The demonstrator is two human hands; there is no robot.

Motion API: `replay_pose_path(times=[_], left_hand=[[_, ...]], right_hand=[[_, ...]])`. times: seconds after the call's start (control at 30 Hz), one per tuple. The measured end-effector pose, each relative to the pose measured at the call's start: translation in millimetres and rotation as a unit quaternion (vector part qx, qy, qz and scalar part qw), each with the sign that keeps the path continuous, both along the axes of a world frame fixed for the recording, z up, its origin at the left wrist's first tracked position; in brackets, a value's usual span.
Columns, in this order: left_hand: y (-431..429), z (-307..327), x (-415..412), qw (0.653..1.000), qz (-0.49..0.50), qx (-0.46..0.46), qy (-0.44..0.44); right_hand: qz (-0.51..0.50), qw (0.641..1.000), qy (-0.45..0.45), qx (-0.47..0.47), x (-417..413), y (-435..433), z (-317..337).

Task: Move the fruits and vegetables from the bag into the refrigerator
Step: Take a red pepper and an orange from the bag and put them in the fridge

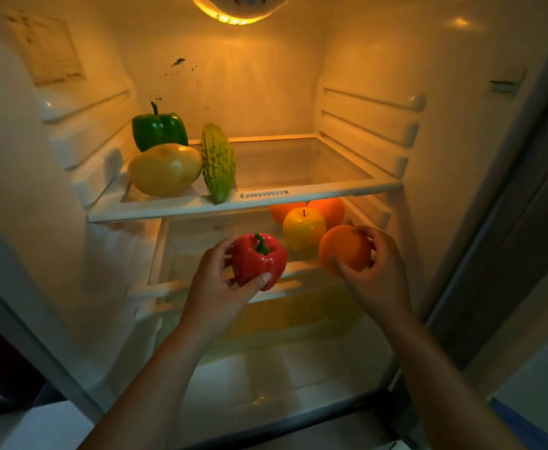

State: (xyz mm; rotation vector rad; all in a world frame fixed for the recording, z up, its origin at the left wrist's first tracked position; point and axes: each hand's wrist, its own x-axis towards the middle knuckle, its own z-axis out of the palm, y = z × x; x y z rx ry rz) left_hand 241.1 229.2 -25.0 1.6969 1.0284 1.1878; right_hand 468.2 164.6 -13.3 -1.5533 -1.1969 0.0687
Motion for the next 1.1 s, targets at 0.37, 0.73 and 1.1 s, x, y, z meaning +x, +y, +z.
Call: replay_pose_path(times=[0.37,0.73,1.1], left_hand=[[15,-1,24,1.000,0.009,0.022,0.004],[18,-6,24,1.000,-0.002,0.022,0.000],[19,-9,20,0.999,0.006,-0.023,-0.037]], right_hand=[[-0.012,0.998,-0.039,-0.042,12,10,-10],[-0.032,0.994,-0.088,-0.064,10,12,-14],[-0.032,0.989,-0.132,-0.052,22,34,-19]])
